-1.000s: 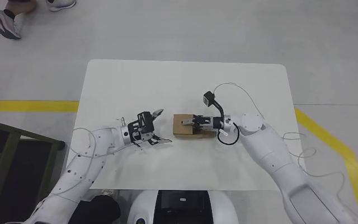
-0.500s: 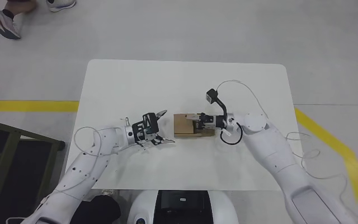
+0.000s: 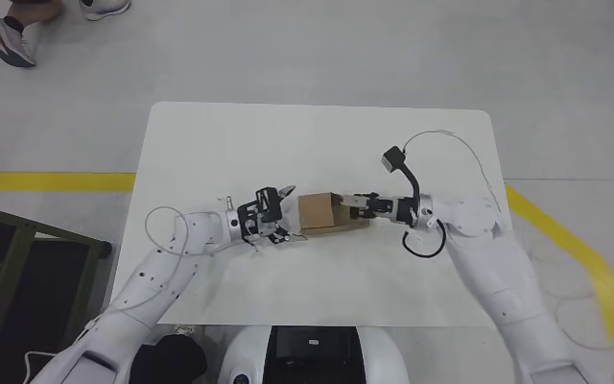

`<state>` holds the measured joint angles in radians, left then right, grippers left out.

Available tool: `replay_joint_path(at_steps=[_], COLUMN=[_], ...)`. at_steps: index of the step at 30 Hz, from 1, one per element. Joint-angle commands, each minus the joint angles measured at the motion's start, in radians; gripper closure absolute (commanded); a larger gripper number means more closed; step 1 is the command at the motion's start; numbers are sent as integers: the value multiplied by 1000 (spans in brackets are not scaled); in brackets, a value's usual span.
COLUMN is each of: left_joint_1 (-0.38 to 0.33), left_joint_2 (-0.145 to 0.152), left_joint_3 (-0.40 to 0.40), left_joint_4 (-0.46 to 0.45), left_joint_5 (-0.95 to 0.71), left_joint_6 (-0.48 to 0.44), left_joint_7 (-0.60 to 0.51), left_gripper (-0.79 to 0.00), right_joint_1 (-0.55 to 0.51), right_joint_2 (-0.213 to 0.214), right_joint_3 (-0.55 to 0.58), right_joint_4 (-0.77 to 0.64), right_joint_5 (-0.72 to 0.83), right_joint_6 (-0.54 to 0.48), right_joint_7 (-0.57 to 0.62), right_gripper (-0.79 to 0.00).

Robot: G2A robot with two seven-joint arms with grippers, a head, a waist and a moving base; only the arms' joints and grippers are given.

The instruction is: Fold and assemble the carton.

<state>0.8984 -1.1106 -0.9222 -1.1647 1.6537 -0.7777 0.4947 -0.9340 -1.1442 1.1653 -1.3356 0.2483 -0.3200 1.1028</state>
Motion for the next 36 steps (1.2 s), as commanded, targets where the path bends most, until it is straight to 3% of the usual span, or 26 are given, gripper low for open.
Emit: replay_joint_path(at_steps=[1,5,10,36], left_joint_1=[-9,-23,-36,-78], left_joint_2=[-6,-17,-30,-61], left_joint_3=[8,27,49,96], left_joint_4=[10,23,33,78], left_joint_5=[-16,-37,-59,-91], left_joint_6=[2,10,17,-30], left_joint_7=[-4,-24,-42,-79], left_gripper=[-785,-785,-785,-785], right_joint_1=[-36,-92,-116,25], right_joint_2=[12,28,32,-20], right_joint_3=[39,83,73,-117], right_joint_4=[-51,-109,-81,117], right_joint_5=[-16,-36,-15,90], right_joint_6=[16,49,78,1], right_joint_7=[4,14,38,37], right_gripper=[-785,-785,-785,-785])
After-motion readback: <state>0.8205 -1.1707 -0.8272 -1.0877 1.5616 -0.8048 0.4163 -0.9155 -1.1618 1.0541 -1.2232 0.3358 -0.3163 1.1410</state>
